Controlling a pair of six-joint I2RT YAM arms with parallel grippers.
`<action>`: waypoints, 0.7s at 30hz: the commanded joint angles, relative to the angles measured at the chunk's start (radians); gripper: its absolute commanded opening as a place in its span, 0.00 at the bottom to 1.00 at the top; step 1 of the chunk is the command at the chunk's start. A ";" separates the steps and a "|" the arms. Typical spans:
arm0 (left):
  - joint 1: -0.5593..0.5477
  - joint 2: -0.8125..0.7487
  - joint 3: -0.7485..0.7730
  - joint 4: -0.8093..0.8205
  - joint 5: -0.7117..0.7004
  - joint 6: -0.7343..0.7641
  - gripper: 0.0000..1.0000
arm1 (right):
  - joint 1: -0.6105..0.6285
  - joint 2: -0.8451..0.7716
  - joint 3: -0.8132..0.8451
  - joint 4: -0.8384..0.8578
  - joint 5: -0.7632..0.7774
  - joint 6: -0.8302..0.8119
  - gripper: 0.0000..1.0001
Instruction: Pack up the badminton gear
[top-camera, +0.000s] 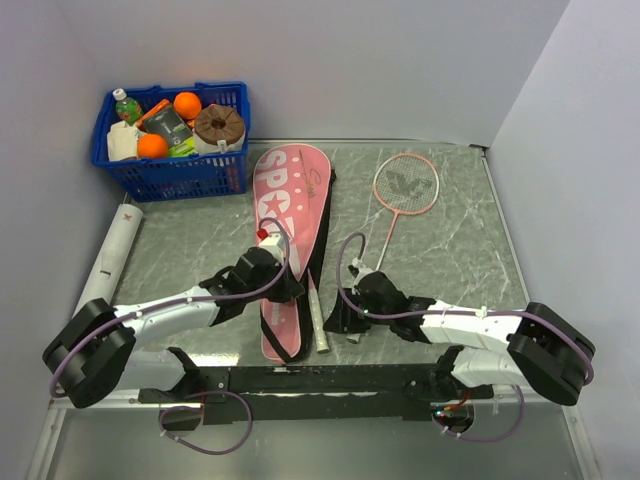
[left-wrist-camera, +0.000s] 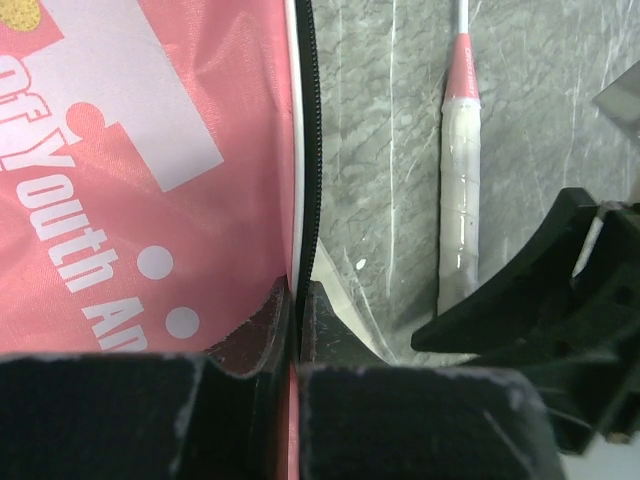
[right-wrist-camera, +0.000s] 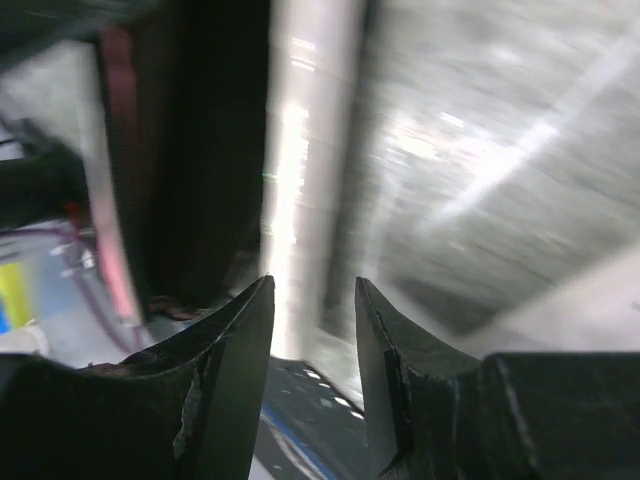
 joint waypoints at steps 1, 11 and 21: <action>-0.015 -0.019 -0.006 0.074 -0.017 0.025 0.01 | -0.005 0.027 -0.002 0.181 -0.071 0.012 0.46; -0.020 0.000 -0.009 0.090 -0.022 0.025 0.01 | -0.004 0.118 -0.005 0.229 -0.093 0.031 0.45; -0.023 0.001 -0.014 0.098 -0.016 0.026 0.01 | -0.002 0.175 -0.013 0.282 -0.103 0.049 0.44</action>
